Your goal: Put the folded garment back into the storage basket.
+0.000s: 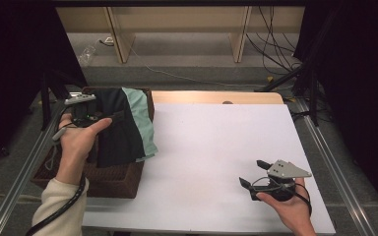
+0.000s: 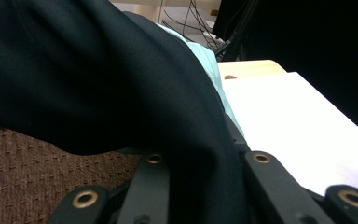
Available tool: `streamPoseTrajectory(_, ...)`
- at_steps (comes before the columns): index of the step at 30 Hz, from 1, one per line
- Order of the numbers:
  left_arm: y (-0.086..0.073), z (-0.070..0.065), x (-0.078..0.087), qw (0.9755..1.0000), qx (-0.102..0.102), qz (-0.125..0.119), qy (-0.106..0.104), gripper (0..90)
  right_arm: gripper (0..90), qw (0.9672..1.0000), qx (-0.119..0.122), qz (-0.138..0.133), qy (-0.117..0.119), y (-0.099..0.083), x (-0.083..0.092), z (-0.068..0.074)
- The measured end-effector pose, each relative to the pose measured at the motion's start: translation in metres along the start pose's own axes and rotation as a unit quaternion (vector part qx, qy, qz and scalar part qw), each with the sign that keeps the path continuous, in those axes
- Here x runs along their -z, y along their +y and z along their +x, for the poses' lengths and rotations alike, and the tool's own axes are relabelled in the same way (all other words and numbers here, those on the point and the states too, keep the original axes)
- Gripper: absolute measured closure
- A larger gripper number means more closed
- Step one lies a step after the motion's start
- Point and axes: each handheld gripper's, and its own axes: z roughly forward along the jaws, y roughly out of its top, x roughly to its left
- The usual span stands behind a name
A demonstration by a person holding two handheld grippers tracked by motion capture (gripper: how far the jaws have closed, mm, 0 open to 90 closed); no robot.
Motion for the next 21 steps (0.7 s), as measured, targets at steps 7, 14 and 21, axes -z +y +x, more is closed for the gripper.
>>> streamPoseTrajectory(7,0.002,0.009,0.006,0.9999,0.009,-0.008,0.009,77.5,15.7,1.0,0.0,0.0,0.0,0.0,0.0,0.0)
streamPoseTrajectory(14,0.004,0.019,0.011,0.9997,0.004,-0.008,0.025,77.5,15.7,1.0,0.0,0.0,0.0,0.0,0.0,0.0)
streamPoseTrajectory(21,0.001,0.03,0.008,0.9992,0.008,0.005,0.039,77.5,15.7,1.0,0.0,0.001,0.0,0.0,0.0,0.0)
